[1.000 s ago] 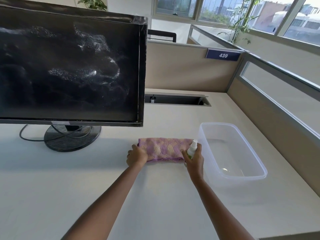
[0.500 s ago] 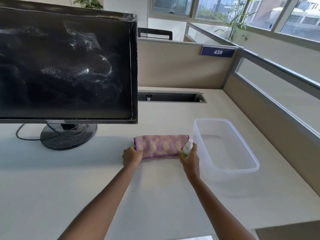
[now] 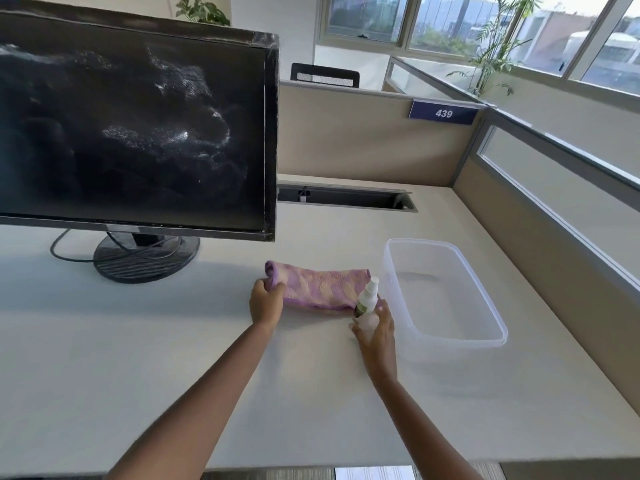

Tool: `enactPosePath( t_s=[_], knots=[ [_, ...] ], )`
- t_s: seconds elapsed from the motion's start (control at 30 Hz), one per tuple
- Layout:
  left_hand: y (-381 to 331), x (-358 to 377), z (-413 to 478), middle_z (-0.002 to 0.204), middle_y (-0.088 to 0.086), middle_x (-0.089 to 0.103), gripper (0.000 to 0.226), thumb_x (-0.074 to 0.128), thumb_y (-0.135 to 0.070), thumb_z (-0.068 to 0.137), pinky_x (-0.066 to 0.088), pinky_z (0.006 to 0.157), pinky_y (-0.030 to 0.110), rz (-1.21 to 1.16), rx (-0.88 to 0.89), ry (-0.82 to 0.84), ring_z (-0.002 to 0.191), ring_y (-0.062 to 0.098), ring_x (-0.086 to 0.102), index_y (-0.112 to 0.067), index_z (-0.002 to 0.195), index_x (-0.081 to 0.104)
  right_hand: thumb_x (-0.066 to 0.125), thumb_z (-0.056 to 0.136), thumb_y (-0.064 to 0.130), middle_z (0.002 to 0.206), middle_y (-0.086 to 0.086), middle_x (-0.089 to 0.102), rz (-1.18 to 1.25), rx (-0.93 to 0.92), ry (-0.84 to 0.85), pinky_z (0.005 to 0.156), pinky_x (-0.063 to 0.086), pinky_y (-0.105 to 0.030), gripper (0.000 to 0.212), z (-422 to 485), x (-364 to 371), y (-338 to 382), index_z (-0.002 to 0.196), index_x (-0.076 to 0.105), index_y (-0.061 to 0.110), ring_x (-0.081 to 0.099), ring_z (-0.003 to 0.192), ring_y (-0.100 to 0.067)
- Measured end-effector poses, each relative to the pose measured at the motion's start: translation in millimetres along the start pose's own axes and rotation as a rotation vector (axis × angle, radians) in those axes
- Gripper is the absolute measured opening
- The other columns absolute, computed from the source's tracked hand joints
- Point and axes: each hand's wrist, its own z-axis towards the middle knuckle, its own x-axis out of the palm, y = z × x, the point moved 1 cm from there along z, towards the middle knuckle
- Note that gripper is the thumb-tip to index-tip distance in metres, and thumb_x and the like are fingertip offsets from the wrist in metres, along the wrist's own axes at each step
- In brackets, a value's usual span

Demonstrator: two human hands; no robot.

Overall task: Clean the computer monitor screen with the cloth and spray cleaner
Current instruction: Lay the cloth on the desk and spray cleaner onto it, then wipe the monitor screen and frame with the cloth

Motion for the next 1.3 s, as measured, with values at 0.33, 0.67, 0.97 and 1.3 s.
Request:
enactPosePath(
  t_s=[0.33,0.67,0.97,1.3],
  knots=[
    [-52,-27,0,0.089,0.008,0.052,0.008,0.051,-0.005,0.086,0.034,0.069,0.028,-0.111,0.278,-0.062,0.080,0.024,0.047,-0.007,0.090,0.045,0.046,0.095,0.025,0.149,-0.010,0.030,-0.069,-0.230,-0.209,0.094,0.024,-0.011,0.058,-15,-18,42,0.145,0.019,0.010,0.032,0.135,-0.022],
    [-97,-98,5,0.079,-0.015,0.054,0.014,0.054,-0.004,0.087,0.038,0.056,0.002,-0.028,0.688,0.153,0.071,0.000,0.050,-0.017,0.092,0.052,0.049,0.095,0.015,0.126,-0.013,0.055,-0.146,-0.489,-0.122,0.090,0.040,-0.025,0.032,-3,14,155,0.126,0.053,0.008,0.056,0.112,-0.026],
    [-130,-187,14,0.097,-0.011,0.061,0.024,0.055,0.001,0.086,0.042,0.075,0.010,0.152,0.850,0.288,0.091,0.001,0.057,-0.013,0.104,0.058,0.059,0.090,0.018,0.094,0.000,0.067,0.138,-0.356,0.131,0.078,0.051,-0.028,0.018,-6,82,250,0.105,0.066,0.011,0.064,0.094,-0.021],
    [-118,-253,10,0.104,0.002,0.063,0.018,0.049,-0.024,0.093,0.048,0.065,0.003,0.139,0.694,0.160,0.086,0.007,0.060,-0.017,0.108,0.056,0.064,0.085,0.021,0.074,0.019,0.060,0.257,-0.491,-0.140,0.055,0.043,0.000,0.003,-69,162,310,0.086,0.061,0.022,0.061,0.069,0.004]
  ],
)
